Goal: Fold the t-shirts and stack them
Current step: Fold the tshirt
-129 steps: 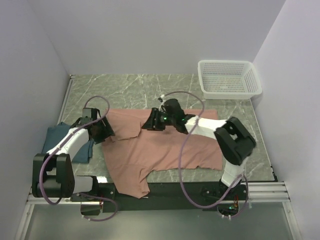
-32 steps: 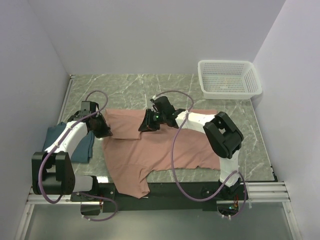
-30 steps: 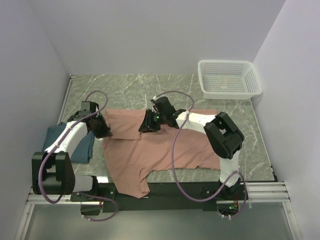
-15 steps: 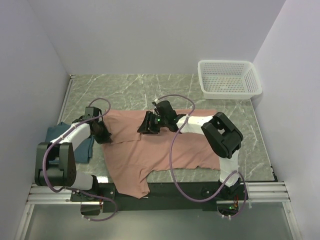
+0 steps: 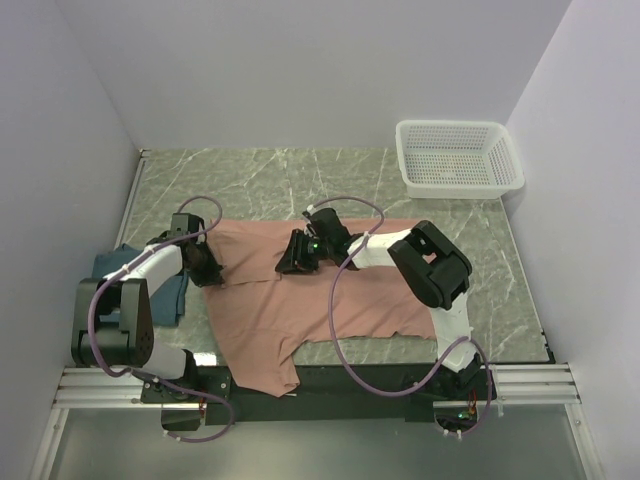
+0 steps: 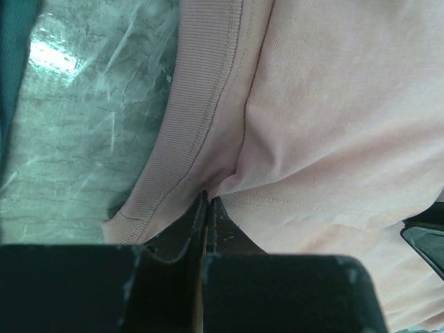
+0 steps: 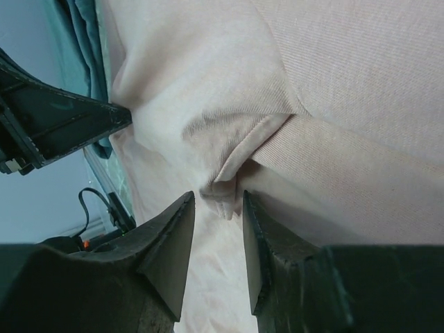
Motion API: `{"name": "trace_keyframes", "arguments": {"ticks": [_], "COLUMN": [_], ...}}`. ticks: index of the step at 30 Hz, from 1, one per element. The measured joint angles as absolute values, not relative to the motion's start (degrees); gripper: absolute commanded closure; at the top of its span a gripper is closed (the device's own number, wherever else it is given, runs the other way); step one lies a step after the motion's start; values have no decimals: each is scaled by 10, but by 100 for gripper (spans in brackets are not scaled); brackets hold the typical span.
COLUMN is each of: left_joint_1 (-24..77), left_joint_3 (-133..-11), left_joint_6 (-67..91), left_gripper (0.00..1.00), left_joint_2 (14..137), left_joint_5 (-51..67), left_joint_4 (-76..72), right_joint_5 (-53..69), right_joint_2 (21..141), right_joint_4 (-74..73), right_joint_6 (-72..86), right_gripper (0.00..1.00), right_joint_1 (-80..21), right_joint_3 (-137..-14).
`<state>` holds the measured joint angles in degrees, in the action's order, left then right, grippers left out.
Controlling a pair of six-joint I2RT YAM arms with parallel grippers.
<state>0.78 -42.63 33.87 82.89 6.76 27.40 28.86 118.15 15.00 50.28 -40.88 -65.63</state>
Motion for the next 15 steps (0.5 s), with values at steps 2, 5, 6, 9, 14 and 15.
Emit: {"name": "trace_keyframes", "arguments": {"ticks": [2, 5, 6, 9, 14, 15], "left_joint_1": [8, 8, 8, 8, 8, 8], "left_joint_3": [-426, -426, -426, -426, -427, -428], "left_joint_6": [339, 339, 339, 339, 339, 339], "left_gripper": [96, 96, 96, 96, 96, 96], "left_joint_2": [831, 833, 833, 833, 833, 833], "left_joint_5": [67, 67, 67, 67, 67, 67], "left_joint_4": [274, 274, 274, 274, 274, 274], "right_joint_5": [291, 295, 296, 299, 303, 303], "right_joint_2": [1184, 1184, 1185, 1185, 1185, 1185], "right_joint_4": [151, 154, 155, 159, 159, 159], "right_joint_6": [503, 503, 503, 503, 503, 503], "right_gripper": [60, 63, 65, 69, 69, 69], "right_joint_1": [-409, -409, -409, -410, -411, -411], "right_joint_3": [-656, -656, -656, -656, -656, -656]}}
